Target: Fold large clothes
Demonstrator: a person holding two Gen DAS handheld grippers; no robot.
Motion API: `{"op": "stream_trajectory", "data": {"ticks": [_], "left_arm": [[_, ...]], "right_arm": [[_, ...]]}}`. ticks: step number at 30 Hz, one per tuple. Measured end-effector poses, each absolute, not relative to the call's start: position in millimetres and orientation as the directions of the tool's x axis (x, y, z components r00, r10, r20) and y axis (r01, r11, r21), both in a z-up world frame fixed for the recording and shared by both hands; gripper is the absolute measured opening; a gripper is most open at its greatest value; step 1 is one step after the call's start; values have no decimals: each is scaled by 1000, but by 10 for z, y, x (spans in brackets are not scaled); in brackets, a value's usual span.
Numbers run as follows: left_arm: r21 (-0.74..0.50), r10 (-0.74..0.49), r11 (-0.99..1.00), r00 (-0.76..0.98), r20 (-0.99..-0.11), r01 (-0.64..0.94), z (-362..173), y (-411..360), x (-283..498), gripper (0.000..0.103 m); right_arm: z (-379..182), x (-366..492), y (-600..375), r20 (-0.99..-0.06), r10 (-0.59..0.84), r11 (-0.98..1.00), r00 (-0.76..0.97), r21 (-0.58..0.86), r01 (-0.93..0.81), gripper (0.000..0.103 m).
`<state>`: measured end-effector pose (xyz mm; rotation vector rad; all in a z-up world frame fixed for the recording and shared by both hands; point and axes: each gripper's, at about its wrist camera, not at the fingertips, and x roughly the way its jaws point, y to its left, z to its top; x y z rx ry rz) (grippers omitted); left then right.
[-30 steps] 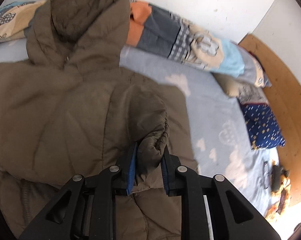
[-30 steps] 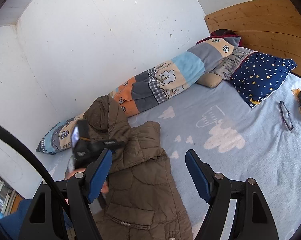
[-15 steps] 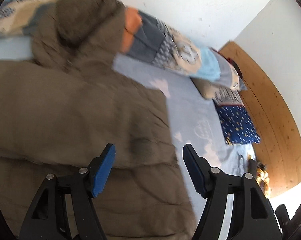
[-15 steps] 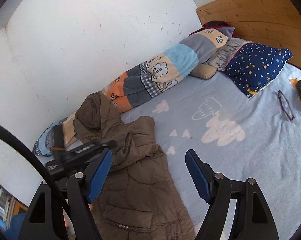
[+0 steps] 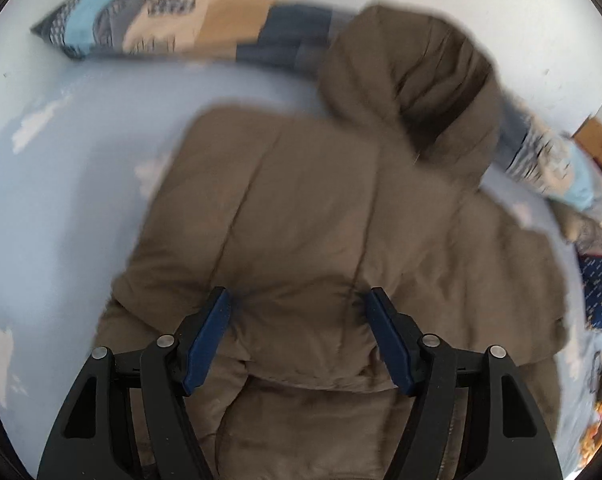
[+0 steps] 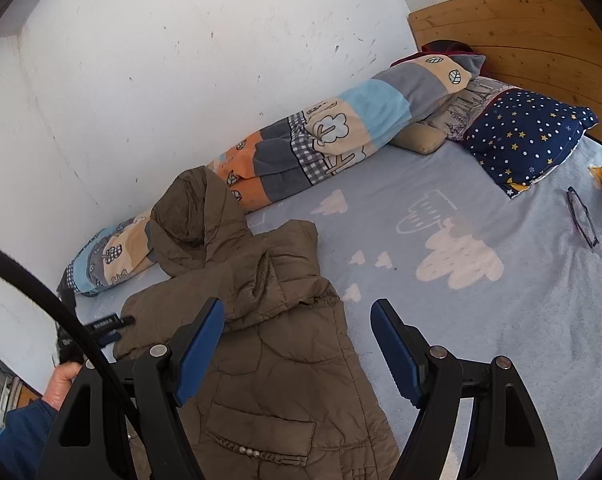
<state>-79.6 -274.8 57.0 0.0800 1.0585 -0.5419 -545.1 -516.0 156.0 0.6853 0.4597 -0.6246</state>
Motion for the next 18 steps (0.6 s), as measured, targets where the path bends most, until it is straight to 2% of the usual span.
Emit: {"op": "stream_trajectory", "data": {"ticks": [2, 6, 9, 14, 18], "left_arm": [[-162, -370, 867, 392, -842, 470, 482, -2783, -834, 76], [-119, -338, 881, 431, -837, 459, 582, -2880, -880, 77], [-114, -394, 857, 497, -773, 503, 847, -2974, -1072, 77], [-143, -492, 753, 405, -771, 642, 997, -3529, -1400, 77], [-118, -500, 693, 357, -789, 711, 918, -4049, -1709, 77]], "right_arm": [[1545, -5413, -5145, -584, -371, 613, 722, 429, 663, 80], [1525, -5382, -5144, -592, -369, 617, 717, 420, 665, 80], [1524, -5413, -5153, -591, -374, 610, 715, 424, 670, 80], [1515, -5427, -5160, -592, -371, 599, 716, 437, 671, 80], [1516, -5400, -5142, -594, -367, 607, 716, 431, 668, 80]]}}
